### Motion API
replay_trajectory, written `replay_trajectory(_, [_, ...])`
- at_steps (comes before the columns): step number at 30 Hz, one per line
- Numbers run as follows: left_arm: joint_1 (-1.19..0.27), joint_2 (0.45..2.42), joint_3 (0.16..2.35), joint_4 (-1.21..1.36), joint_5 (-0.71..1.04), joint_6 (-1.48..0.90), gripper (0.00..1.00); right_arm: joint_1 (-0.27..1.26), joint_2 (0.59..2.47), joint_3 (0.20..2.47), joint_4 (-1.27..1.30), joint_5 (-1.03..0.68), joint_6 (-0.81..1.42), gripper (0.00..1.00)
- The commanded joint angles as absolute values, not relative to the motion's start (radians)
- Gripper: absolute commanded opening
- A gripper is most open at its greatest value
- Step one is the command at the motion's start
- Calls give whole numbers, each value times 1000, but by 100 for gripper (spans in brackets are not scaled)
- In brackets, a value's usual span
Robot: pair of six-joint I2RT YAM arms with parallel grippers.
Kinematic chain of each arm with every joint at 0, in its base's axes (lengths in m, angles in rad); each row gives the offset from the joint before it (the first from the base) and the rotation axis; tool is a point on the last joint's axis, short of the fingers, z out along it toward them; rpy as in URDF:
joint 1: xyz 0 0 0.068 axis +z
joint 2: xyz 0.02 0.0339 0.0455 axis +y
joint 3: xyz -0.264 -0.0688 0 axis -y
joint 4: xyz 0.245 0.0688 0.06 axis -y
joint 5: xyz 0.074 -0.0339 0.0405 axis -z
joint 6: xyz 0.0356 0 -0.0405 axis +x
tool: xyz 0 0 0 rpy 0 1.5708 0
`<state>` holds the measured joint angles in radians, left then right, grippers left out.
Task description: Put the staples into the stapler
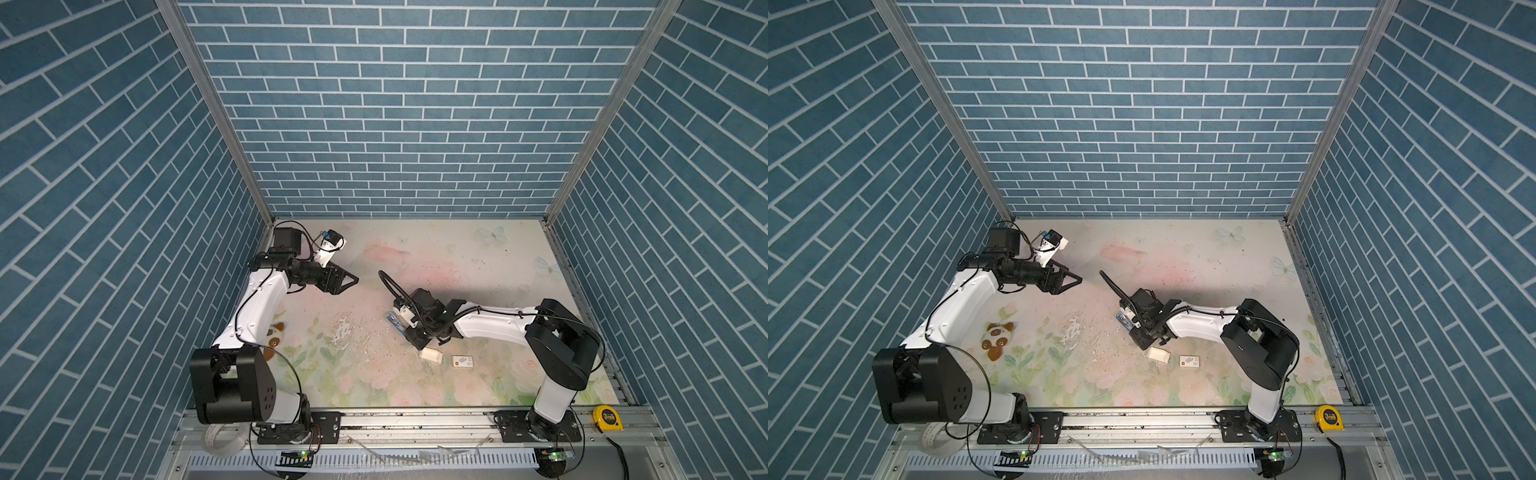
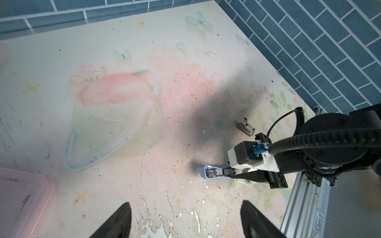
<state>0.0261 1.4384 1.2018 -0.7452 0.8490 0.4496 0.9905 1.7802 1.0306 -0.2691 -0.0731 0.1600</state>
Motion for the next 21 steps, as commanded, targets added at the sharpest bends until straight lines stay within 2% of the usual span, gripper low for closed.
replay_trajectory(1, [31,1460,1218,-785,844,507,84,996,1763,994,-218,-71,170,35])
replay_trajectory(4, [31,1476,1228,-805,842,532,84,996,1759,978,-192,-72,171,34])
replay_trajectory(9, [31,1509,1246,-824,835,563,84,996,1722,939,-147,-75,183,40])
replay_trajectory(14, [31,1535,1270,-827,838,545,83,996,1651,922,-179,-66,204,40])
replay_trajectory(21, [26,1524,1254,-753,818,494,81,992,1554,885,-214,-39,421,28])
